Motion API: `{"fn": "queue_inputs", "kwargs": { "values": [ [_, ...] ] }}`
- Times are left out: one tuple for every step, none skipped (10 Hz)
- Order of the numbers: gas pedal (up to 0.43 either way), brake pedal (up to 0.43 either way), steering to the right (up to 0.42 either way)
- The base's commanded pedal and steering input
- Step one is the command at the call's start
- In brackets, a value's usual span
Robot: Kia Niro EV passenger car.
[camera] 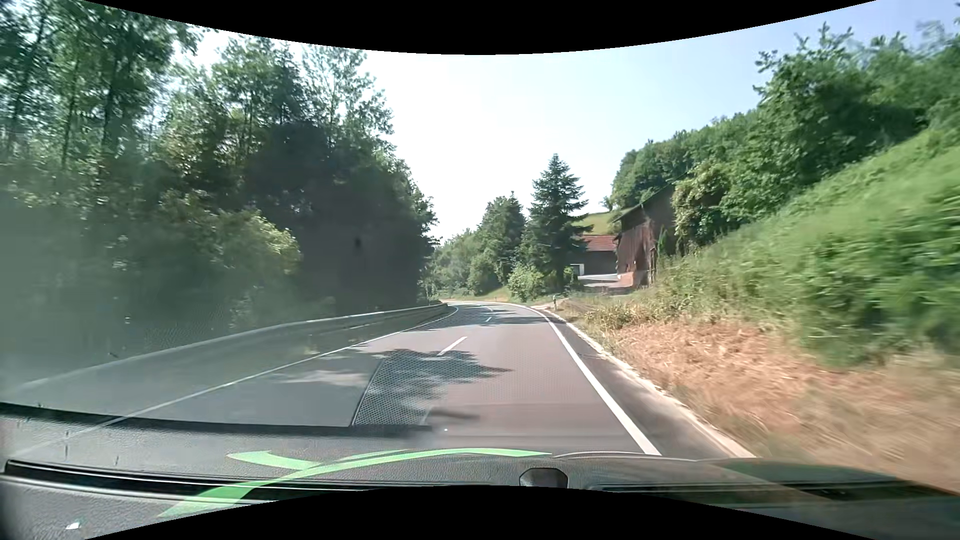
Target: Follow the waypoints while adhering to traffic rules and regulations
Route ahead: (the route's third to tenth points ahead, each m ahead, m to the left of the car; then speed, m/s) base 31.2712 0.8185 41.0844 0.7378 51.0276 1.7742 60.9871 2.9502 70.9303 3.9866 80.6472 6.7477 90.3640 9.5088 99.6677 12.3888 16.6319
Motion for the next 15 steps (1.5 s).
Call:
{"fn": "queue_inputs", "kwargs": {
  "values": [
    [0.13,0.0,0.014],
    [0.138,0.0,0.012],
    [0.138,0.0,0.006],
    [0.15,0.0,0.001],
    [0.169,0.0,-0.003],
    [0.169,0.0,-0.003],
    [0.169,0.0,-0.003],
    [0.169,0.0,-0.004],
    [0.169,0.0,-0.004],
    [0.169,0.0,-0.008],
    [0.189,0.0,-0.014],
    [0.189,0.0,-0.02],
    [0.189,0.0,-0.019],
    [0.189,0.0,-0.019],
    [0.169,0.0,-0.018]
  ]
}}
